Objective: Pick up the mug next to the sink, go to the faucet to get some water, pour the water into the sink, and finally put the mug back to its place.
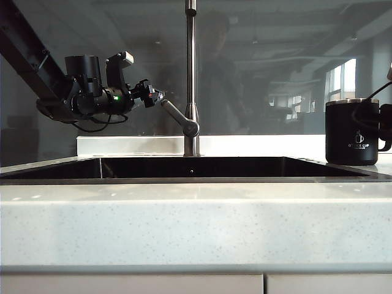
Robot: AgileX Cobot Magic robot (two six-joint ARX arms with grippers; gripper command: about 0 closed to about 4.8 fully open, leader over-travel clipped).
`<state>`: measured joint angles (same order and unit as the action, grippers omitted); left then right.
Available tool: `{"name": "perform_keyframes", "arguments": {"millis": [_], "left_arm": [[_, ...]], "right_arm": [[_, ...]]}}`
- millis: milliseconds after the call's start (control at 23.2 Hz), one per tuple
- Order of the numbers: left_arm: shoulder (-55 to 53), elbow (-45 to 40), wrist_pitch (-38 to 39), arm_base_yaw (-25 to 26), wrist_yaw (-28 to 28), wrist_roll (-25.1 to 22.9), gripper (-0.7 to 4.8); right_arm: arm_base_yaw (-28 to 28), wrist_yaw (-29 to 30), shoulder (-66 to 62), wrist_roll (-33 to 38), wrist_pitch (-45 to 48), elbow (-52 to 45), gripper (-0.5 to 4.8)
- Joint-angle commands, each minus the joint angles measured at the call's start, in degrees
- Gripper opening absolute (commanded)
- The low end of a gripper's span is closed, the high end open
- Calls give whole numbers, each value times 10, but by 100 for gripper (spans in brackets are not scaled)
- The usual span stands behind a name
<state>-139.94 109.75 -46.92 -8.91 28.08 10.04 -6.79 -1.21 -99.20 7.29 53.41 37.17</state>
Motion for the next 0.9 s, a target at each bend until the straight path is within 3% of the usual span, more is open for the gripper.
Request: {"name": "perform_keyframes", "arguments": {"millis": [43,560,905], "left_arm": [[3,1,-7,0,2,0,368],[3,1,-7,0,2,0,368],[3,1,-3,0,2,0,368]], "right_arm": [[0,-1,6,2,5,1,100],[1,-2,53,2,4,-29,110],[4,-1,165,21,3,-124,110]]}}
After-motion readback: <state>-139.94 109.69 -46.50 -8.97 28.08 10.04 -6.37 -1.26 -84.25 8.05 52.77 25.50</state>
